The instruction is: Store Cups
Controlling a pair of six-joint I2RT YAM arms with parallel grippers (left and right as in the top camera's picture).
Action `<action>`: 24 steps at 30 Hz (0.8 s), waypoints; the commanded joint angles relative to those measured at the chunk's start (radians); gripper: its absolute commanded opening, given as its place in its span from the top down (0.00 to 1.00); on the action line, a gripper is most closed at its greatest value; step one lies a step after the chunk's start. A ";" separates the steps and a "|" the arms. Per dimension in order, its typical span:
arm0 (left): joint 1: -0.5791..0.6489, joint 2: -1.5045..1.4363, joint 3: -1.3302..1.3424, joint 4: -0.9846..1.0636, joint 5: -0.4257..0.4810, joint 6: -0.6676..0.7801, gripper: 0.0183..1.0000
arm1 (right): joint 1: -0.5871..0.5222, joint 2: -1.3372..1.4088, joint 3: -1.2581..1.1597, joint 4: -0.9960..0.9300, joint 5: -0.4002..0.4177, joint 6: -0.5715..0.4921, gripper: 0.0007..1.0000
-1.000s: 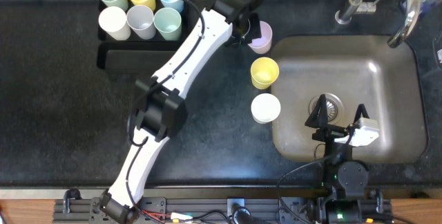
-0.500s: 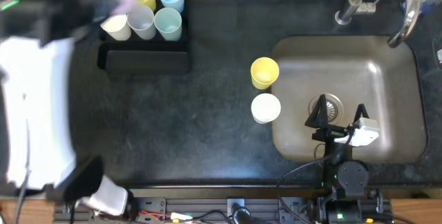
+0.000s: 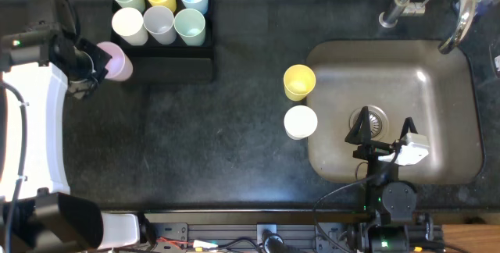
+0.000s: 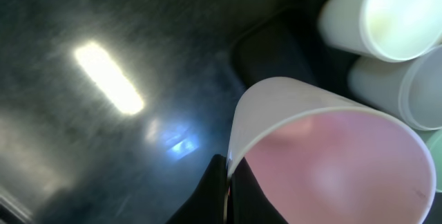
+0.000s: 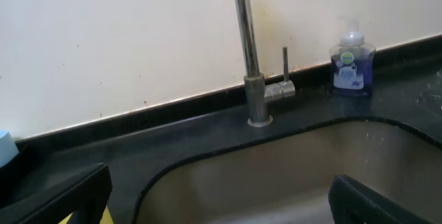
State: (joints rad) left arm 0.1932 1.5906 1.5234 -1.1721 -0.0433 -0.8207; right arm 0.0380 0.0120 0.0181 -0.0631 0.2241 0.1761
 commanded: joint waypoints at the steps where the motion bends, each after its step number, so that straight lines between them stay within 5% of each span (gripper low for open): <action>1: 0.022 0.003 0.002 0.040 0.044 -0.007 0.98 | -0.004 -0.008 -0.014 0.008 -0.002 0.003 0.00; 24: 0.045 0.217 0.002 0.167 0.097 -0.052 0.98 | -0.004 -0.008 -0.014 0.008 -0.002 0.003 0.00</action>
State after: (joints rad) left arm 0.2317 1.7920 1.5234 -1.0088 0.0498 -0.8589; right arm 0.0380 0.0120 0.0181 -0.0631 0.2241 0.1764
